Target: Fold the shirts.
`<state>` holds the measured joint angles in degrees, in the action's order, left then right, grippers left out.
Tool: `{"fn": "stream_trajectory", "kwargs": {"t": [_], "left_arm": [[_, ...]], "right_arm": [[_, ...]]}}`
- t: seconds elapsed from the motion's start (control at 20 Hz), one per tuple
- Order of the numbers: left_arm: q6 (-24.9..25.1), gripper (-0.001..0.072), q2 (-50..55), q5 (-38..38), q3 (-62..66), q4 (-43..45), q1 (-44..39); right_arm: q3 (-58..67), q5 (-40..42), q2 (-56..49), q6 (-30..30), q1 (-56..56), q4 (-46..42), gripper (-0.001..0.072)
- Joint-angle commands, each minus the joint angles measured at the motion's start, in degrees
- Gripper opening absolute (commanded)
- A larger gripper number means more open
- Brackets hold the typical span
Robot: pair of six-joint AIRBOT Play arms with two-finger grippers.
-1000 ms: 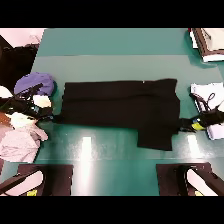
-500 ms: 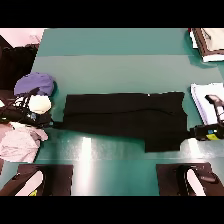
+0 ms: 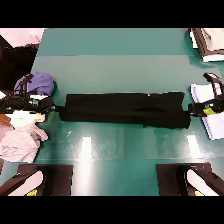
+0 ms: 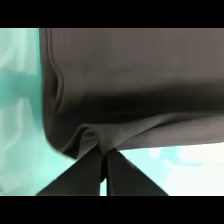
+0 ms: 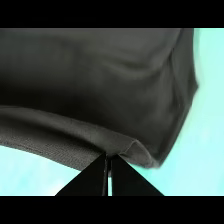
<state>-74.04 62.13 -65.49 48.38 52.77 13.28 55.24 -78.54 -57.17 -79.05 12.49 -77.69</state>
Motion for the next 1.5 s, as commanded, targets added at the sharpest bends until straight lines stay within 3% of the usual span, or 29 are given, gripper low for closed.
{"fn": "stream_trajectory", "kwargs": {"t": [0.0, 0.3, 0.4, 0.45, 0.5, 0.55, 0.75, 0.8, 0.85, 0.9, 0.95, 1.05, 1.2, 1.45], "left_arm": [[0.11, 0.0022, 5.27, 4.42, 2.05, -2.8, 0.04], [0.55, 0.0033, 13.44, 9.7, 7.96, -5.77, 0.04], [-0.04, 0.0477, 14.43, 14.95, 9.16, -9.01, 0.04], [-0.17, 0.0522, 14.43, 17.27, 9.51, -11.37, 0.04], [-0.15, 0.0521, 14.43, 18.32, 10.12, -13.33, 0.04], [-0.09, 0.0521, 14.4, 18.03, 10.86, -14.34, 0.04], [1.16, 0.0516, 14.4, 9.22, 12.31, -14.1, 0.04], [2.25, 0.0362, 14.4, 6.58, 12.31, -13.92, 0.04], [4.13, 0.0099, 14.4, 4.57, 12.31, -13.97, 0.02], [5.53, 0.0025, 14.4, 3.43, 12.31, -13.97, 0.02], [5.44, 0.0023, 14.4, 2.78, 12.17, -14.05, 0.04], [5.46, 0.0023, 14.4, 1.03, 12.15, -14.03, 0.02], [5.44, 0.0023, 14.4, -0.31, 12.13, -14.05, 0.02], [3.69, 0.0023, 14.4, -2.36, 12.04, -14.05, -0.28]], "right_arm": [[5.18, 4.24, -8.63, 0.02, -2.73, 0.11, 0.0021], [13.33, 9.99, -20.52, -5.01, -3.34, 2.45, 0.0023], [15.3, 13.75, -22.91, -4.92, -2.05, 10.05, 0.0027], [16.59, 14.56, -24.26, -4.9, -1.36, 13.84, 0.0115], [17.81, 14.47, -25.38, -4.87, -0.48, 16.11, 0.034], [18.97, 13.62, -26.1, -4.79, 0.35, 17.55, 0.0469], [20.81, 3.85, -26.21, 2.47, 5.31, 19.63, 0.0471], [20.65, 1.01, -26.23, 4.28, 6.97, 19.58, 0.0471], [20.0, -0.87, -26.21, 6.01, 8.96, 19.71, 0.0471], [19.1, -2.21, -26.21, 6.86, 10.86, 19.69, 0.0471], [17.53, -2.62, -26.21, 7.43, 12.9, 19.74, 0.0478], [13.7, -1.9, -26.45, 9.31, 16.74, 19.71, 0.0657], [10.32, -1.81, -29.51, 13.33, 20.52, 20.17, 0.0667], [10.78, -2.58, -37.51, 21.2, 22.25, 28.22, 0.0644]]}}
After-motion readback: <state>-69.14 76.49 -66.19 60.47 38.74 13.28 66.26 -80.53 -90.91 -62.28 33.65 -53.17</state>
